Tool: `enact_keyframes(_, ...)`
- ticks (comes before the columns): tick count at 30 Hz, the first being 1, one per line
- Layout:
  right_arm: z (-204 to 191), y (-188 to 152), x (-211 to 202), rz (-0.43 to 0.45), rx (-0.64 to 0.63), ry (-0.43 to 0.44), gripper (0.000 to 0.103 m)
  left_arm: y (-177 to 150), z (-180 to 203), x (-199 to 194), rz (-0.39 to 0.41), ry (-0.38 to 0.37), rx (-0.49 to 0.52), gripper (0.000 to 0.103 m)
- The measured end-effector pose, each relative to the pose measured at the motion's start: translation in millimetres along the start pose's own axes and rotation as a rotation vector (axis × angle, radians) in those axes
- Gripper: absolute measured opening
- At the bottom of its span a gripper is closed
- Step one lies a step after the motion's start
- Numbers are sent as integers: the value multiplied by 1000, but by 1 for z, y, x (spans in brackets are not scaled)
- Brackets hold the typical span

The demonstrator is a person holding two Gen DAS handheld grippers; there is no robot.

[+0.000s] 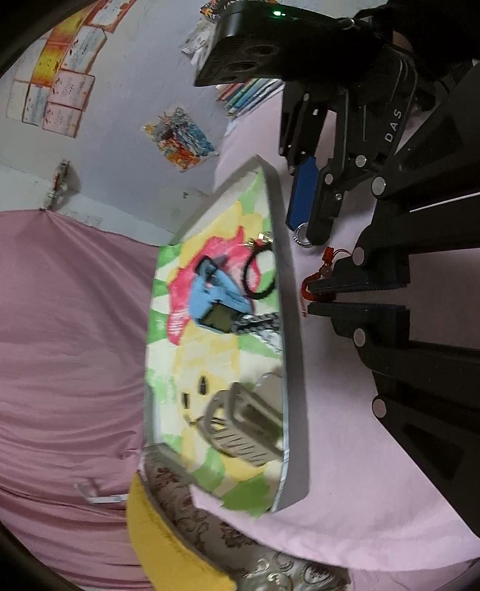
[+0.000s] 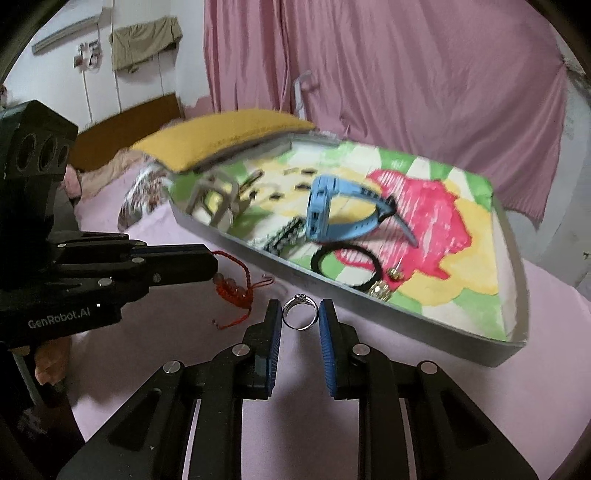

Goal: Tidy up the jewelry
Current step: 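Grasp the red coiled cord with left tool while right tool grasps the silver ring, then carry the red cord into the tray and open left tool while right tool releases the ring there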

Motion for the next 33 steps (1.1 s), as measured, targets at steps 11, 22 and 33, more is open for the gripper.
enact_keyframes(11,19,39,-35,299,55,-137,18,50,0,-30,298,65,4,5)
enact_keyframes(22,27,54,-39,409,38,-232,18,65,-3,-10,353,135,7,5)
enact_keyframes(33,39,42,-8,253,131,-146,18,58,-11,15,242,177,7,5)
Point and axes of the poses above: each gripper's, at about its wrist camera, not at the fingertips, and x roughly the way its jaws point, z to its right, y to its top, the point moved 8 cm from there along x, roughly the way its jaws point, and after that the axes turned 7 degrees about z, right-handed, at the moved point
